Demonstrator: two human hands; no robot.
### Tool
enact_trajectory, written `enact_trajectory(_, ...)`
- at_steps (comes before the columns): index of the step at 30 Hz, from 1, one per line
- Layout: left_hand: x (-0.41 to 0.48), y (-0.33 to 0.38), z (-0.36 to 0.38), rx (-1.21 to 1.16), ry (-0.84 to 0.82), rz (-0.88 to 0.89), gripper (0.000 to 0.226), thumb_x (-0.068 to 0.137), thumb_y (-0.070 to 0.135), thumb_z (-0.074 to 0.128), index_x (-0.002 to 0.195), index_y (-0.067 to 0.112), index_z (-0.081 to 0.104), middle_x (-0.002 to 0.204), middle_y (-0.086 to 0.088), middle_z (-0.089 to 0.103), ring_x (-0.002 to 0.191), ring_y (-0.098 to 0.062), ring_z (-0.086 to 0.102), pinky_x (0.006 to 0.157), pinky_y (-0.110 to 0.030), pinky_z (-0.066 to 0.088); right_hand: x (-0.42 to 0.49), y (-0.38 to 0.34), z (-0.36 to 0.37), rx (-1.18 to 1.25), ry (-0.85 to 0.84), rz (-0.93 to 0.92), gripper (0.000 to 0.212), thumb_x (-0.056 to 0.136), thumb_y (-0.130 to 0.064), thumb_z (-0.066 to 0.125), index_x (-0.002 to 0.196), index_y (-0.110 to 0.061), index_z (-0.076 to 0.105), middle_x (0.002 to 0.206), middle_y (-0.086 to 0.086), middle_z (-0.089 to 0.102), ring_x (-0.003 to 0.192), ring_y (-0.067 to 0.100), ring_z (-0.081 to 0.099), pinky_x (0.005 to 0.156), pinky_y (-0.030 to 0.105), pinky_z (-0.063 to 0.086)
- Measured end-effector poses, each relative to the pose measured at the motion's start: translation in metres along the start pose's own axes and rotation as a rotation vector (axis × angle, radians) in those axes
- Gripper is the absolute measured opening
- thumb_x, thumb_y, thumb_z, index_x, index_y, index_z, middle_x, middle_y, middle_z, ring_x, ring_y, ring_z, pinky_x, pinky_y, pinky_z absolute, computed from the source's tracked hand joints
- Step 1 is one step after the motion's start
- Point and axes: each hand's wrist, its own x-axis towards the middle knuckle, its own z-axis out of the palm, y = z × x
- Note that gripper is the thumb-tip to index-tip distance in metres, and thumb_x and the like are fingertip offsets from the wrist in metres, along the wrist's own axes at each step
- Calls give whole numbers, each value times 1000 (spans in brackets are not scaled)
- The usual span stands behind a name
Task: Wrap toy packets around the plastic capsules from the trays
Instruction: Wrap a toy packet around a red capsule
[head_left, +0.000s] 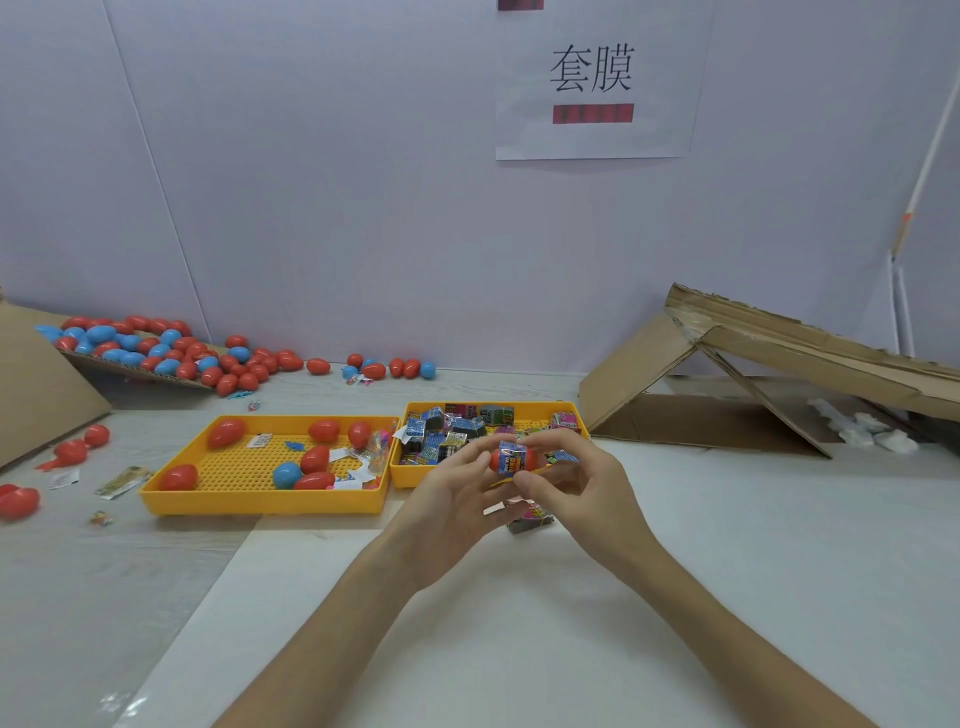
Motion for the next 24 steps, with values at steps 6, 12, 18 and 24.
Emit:
enact_trajectory(6, 6, -6, -1, 207, 133, 86, 29, 103, 21, 52, 125, 4, 60, 105, -16, 72, 99, -29, 72, 87, -38, 60, 1, 1, 1, -31, 36, -22, 29, 84, -10, 80, 104, -26, 67, 94, -9, 72, 80, 14, 74, 67, 22, 56)
enact_trajectory(12, 6, -7, -4, 290, 257, 186, 16, 96, 17, 65, 107, 6, 67, 87, -9, 70, 81, -23, 71, 74, -28, 59, 2, 3, -2, -57, 40, -55, 35, 80, -2, 80, 104, -25, 70, 95, -10, 73, 78, 13, 73, 65, 19, 55)
enact_trajectory(18, 6, -8, -4, 275, 251, 197, 23, 96, 14, 65, 115, 1, 66, 100, -20, 73, 89, -29, 71, 85, -35, 60, 3, 4, -2, -62, 36, -61, 36, 79, -1, 80, 106, -22, 70, 99, -11, 74, 81, 12, 74, 69, 21, 57)
enact_trajectory(24, 6, -7, -5, 277, 230, 249, 20, 95, 10, 64, 113, 5, 68, 104, -14, 75, 100, -28, 73, 81, -28, 59, 6, 4, -5, 158, 15, 64, 34, 84, -6, 79, 110, -25, 73, 103, -4, 74, 92, 17, 74, 75, 26, 58)
